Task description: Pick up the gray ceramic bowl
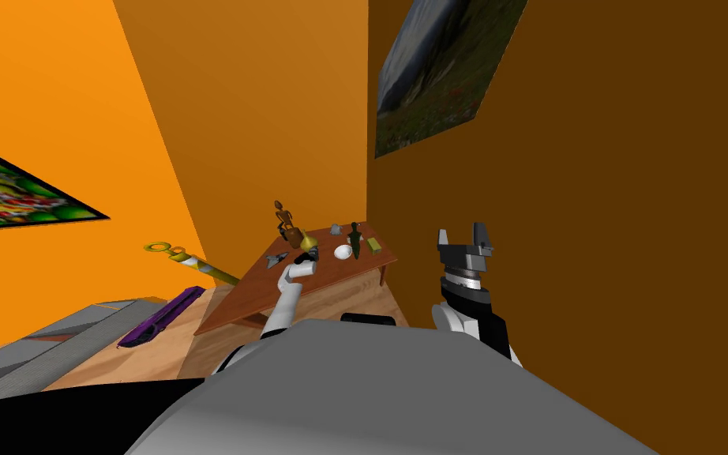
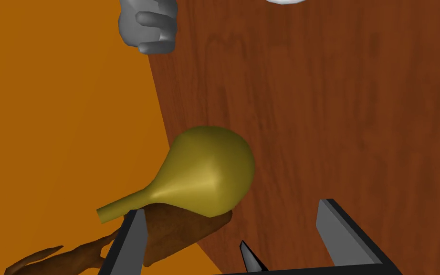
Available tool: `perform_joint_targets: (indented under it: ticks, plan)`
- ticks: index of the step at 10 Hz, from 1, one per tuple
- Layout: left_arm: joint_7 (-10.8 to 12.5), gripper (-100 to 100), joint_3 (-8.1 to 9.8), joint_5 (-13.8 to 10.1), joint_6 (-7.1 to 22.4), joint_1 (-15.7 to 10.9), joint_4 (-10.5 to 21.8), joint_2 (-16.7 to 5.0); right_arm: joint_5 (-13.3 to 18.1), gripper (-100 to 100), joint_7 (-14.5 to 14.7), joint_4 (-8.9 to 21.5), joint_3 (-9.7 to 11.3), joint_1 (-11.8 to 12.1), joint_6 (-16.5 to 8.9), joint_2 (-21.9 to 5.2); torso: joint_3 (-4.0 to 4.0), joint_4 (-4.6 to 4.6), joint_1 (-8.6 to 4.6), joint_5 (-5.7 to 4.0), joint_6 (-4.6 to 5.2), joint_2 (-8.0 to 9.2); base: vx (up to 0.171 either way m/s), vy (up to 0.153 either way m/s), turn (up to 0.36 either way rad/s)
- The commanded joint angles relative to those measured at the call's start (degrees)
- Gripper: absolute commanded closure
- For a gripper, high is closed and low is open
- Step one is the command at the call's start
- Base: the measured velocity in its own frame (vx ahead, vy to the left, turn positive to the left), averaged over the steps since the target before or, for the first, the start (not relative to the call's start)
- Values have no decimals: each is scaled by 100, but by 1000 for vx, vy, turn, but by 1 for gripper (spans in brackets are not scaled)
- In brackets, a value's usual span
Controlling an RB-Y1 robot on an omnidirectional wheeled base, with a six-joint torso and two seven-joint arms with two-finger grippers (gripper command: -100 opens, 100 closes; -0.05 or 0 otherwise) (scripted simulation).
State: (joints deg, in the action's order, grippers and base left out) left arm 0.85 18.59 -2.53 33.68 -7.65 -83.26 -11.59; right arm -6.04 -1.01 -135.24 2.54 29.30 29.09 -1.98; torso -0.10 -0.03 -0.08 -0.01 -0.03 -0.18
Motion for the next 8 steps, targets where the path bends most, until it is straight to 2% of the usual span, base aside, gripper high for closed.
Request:
perform_joint_targets:
  ticks: [1,2,3,4,5,6,7,8]
  plan:
    - [8,-100,13,2,210,-64,114,-12,0,0,0,0,0,0,0,0,0,0,0,0,0,0,28,-18,-61]
    - [23,-100,37,34,412,-188,301,-14,0,0,0,0,0,1,0,0,1,0,3,0,-4,2,36,-21,-122]
    - [23,-100,37,34,488,-188,301,-14,0,0,0,0,0,0,0,0,0,0,2,0,-1,0,31,-16,-65]
    - [36,-100,59,67,718,-305,483,-14,0,0,0,0,0,1,0,0,0,0,3,0,-4,1,36,-22,-148]
    - [36,-100,59,67,760,-305,483,-14,0,0,0,0,0,0,0,0,-1,0,1,0,-1,-1,36,-16,-54]
    - [49,-100,77,100,993,-414,662,-12,0,0,0,0,0,1,0,0,0,-1,4,0,-5,0,42,-31,-81]
    - [49,-100,77,100,1024,-414,662,-12,0,0,0,0,0,0,0,0,-1,-1,-1,0,-3,-2,32,-27,-78]
    - [60,-100,93,134,1252,-515,835,-11,0,0,0,0,0,1,0,0,0,0,0,-1,-4,1,43,-26,-140]
